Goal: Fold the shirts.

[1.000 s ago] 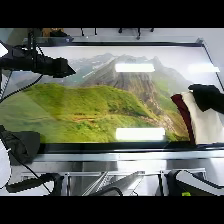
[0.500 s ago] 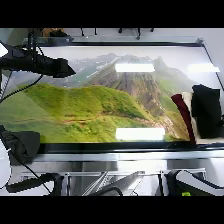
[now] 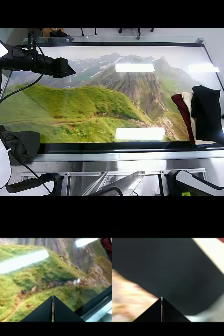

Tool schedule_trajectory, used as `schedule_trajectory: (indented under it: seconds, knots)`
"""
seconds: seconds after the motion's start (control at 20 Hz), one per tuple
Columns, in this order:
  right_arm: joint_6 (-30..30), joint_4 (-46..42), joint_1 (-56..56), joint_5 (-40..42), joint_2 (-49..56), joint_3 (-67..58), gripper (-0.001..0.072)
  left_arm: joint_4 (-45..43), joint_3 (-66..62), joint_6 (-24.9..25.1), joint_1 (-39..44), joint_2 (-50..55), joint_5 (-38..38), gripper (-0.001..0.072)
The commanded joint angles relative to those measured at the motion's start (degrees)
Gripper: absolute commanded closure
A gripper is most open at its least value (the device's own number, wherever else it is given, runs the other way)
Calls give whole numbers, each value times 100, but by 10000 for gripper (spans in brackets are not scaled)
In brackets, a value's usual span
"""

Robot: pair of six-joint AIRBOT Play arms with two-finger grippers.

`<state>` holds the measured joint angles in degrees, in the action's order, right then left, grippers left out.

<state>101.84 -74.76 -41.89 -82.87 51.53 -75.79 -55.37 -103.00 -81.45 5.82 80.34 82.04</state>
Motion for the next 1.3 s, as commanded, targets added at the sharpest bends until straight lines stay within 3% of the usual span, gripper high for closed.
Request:
schedule_trajectory:
  seconds: [0.0, 0.15, 0.4, 0.5, 0.7, 1.25]
  knots:
    - [-369, 1495, 719, 619, -96, -96, 684, 9, 2, -7, 17, -17, 249, 692]
    - [-944, 1545, 2087, 785, -448, 481, 684, 2, 581, -2, 385, -422, 282, 692]
    - [-931, 1547, 4505, 1759, -1799, 3195, 684, -7, 3510, -7, 1873, -2111, -807, 692]
    - [-870, 1550, 5036, 2011, -2114, 3838, 684, -11, 4562, -219, 2487, -2636, -1202, 692]
    - [-866, 1598, 5222, 2055, -2173, 4017, 684, 2, 5663, -669, 3025, -3351, -1976, 692]
    - [-868, 1679, 5222, 2052, -2170, 4017, 683, -4, 6393, -857, 3045, -4387, -2328, 692]
